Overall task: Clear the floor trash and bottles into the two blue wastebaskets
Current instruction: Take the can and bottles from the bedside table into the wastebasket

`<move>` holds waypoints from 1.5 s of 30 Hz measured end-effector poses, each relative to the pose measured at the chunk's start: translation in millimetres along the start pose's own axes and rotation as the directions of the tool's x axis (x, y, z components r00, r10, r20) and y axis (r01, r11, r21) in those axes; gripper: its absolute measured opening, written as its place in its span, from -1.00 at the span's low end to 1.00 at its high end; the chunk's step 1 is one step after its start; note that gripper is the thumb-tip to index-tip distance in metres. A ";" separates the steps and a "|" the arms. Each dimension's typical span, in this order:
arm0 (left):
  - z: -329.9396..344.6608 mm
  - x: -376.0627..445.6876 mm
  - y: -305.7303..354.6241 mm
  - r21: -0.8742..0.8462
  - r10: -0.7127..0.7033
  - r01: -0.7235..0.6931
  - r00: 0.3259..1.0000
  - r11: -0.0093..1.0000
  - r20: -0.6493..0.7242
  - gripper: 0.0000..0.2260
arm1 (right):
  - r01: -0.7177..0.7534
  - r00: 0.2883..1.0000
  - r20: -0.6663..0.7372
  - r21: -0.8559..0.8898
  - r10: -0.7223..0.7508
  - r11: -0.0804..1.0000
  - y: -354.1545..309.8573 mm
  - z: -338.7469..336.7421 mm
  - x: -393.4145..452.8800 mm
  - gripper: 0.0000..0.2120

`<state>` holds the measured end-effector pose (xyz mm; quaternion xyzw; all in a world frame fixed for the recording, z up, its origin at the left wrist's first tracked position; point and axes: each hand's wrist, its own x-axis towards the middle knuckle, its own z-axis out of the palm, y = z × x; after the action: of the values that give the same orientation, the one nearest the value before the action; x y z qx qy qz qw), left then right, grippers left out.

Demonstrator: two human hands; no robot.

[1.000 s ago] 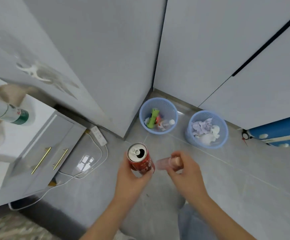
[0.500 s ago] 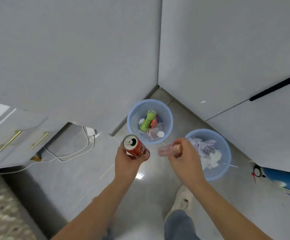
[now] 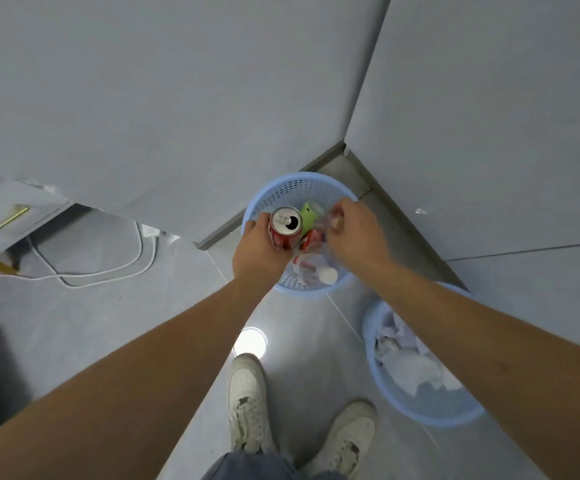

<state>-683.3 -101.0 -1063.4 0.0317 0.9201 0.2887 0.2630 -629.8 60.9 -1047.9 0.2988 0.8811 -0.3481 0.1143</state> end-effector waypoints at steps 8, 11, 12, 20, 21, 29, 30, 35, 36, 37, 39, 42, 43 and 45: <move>-2.9 -7.7 -6.5 0.023 -0.025 0.023 0.996 0.999 0.084 -0.48 | -0.038 0.997 0.060 -0.054 0.041 0.998 7.4 13.0 -12.7 -0.83; -30.2 -41.5 9.0 -0.077 -0.033 0.038 0.997 0.996 0.067 -0.56 | -0.021 0.999 0.026 0.041 0.020 0.999 -15.0 -8.3 -51.6 -0.87; -43.9 -57.2 15.6 -0.114 -0.050 0.057 0.997 0.992 0.061 -0.57 | -0.013 1.000 0.014 0.065 0.012 0.998 -27.8 -18.6 -68.6 -0.89; -214.1 -225.8 64.9 -0.327 -0.230 0.190 0.969 0.926 -0.087 -0.67 | 0.050 0.998 0.024 0.220 -0.057 0.974 -174.5 -136.6 -214.8 -0.93; -240.3 -248.3 71.3 -0.349 -0.242 0.193 0.965 0.917 -0.101 -0.68 | 0.070 0.996 0.045 0.226 -0.083 0.972 -198.4 -152.0 -232.6 -0.93; -438.2 -356.6 55.1 -0.512 -0.355 0.146 0.871 0.847 -0.339 -0.77 | 0.334 0.899 0.213 0.229 -0.382 0.914 -398.8 -187.1 -333.4 -0.90; -460.1 -361.0 44.8 -0.534 -0.367 0.131 0.856 0.835 -0.364 -0.78 | 0.375 0.879 0.224 0.221 -0.421 0.900 -422.1 -181.5 -338.2 -0.89; -558.2 -349.4 -30.5 -0.614 -0.445 0.109 0.787 0.782 -0.427 -0.80 | 0.444 0.821 0.296 0.206 -0.488 0.872 -531.5 -128.2 -331.3 -0.88; -575.1 -343.1 -48.4 -0.622 -0.459 0.113 0.777 0.775 -0.431 -0.81 | 0.451 0.821 0.297 0.185 -0.488 0.873 -552.9 -115.7 -325.2 -0.90; -592.3 -335.3 -66.7 -0.634 -0.469 0.112 0.771 0.766 -0.431 -0.81 | 0.455 0.825 0.293 0.162 -0.484 0.875 -573.9 -102.7 -317.8 -0.91; -627.8 -315.0 -103.4 -0.655 -0.471 0.106 0.781 0.748 -0.411 -0.80 | 0.455 0.839 0.280 0.112 -0.467 0.884 -615.7 -78.4 -300.2 -0.91; -677.3 -279.3 -150.6 -0.641 -0.431 0.092 0.810 0.762 -0.396 -0.80 | 0.469 0.848 0.261 0.035 -0.461 0.883 -667.2 -49.1 -266.4 -0.88; -692.6 -265.6 -164.1 -0.623 -0.412 0.085 0.817 0.778 -0.404 -0.80 | 0.478 0.850 0.246 0.013 -0.467 0.878 -682.3 -40.7 -252.5 -0.85; -721.4 -235.7 -185.8 -0.576 -0.371 0.074 0.829 0.814 -0.418 -0.80 | 0.498 0.855 0.195 -0.049 -0.481 0.866 -711.1 -25.6 -222.9 -0.79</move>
<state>-825.7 -676.2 -554.0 -0.2332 0.8344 0.4978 0.0403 -883.5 -433.0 -550.2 0.0268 0.9304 -0.3475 0.1139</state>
